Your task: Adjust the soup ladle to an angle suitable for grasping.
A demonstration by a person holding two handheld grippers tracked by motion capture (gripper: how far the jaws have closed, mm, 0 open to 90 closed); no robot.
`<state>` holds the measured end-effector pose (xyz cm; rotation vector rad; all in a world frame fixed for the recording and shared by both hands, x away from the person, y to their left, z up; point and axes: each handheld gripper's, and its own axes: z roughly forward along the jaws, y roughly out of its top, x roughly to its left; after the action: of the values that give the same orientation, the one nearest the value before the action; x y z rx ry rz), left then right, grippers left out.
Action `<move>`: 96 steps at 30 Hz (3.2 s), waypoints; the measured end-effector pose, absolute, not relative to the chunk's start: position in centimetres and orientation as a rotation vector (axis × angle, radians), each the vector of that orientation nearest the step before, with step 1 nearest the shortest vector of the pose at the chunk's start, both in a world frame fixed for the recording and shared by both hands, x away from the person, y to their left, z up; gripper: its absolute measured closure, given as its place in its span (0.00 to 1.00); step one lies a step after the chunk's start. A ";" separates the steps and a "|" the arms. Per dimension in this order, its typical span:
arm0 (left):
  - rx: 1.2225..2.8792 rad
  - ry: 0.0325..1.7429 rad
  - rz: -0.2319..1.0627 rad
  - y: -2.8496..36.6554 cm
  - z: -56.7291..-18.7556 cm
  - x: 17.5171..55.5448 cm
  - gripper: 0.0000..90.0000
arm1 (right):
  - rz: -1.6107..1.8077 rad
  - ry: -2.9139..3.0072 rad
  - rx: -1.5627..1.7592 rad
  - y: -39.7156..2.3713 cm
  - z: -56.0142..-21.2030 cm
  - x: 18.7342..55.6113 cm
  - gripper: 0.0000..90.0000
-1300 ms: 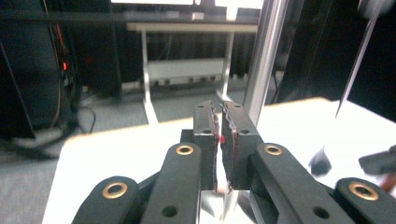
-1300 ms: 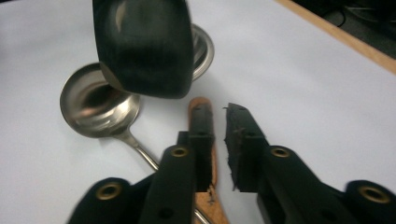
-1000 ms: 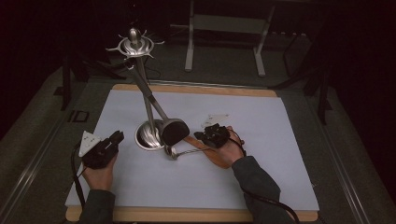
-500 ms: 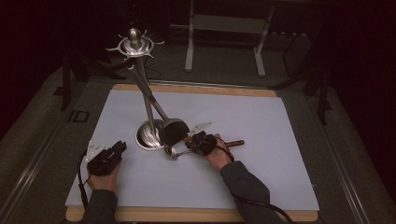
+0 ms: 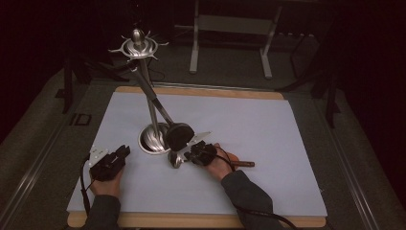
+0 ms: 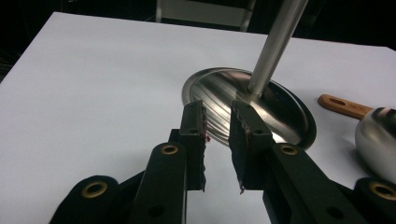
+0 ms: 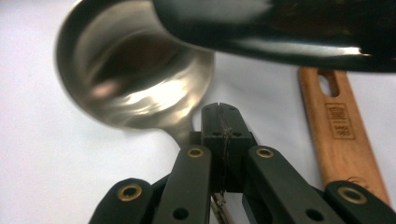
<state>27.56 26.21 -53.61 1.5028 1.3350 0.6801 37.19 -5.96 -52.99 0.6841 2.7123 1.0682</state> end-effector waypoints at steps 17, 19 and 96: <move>1.501 1.348 0.677 26.3 -53.6 27.6 0.84 | 1.151 2.794 0.456 -5.9 -53.3 35.7 1.00; 1.502 1.348 0.677 26.3 -53.6 27.6 0.84 | 1.163 2.825 0.411 -5.9 -53.3 35.6 1.00; 1.517 1.367 0.670 26.2 -53.8 27.8 0.84 | 1.035 2.659 0.660 -7.0 -51.4 34.1 1.00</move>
<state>27.84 26.17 -53.76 1.5174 1.3674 0.6700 34.09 -6.97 -51.42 0.6603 2.6590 1.0348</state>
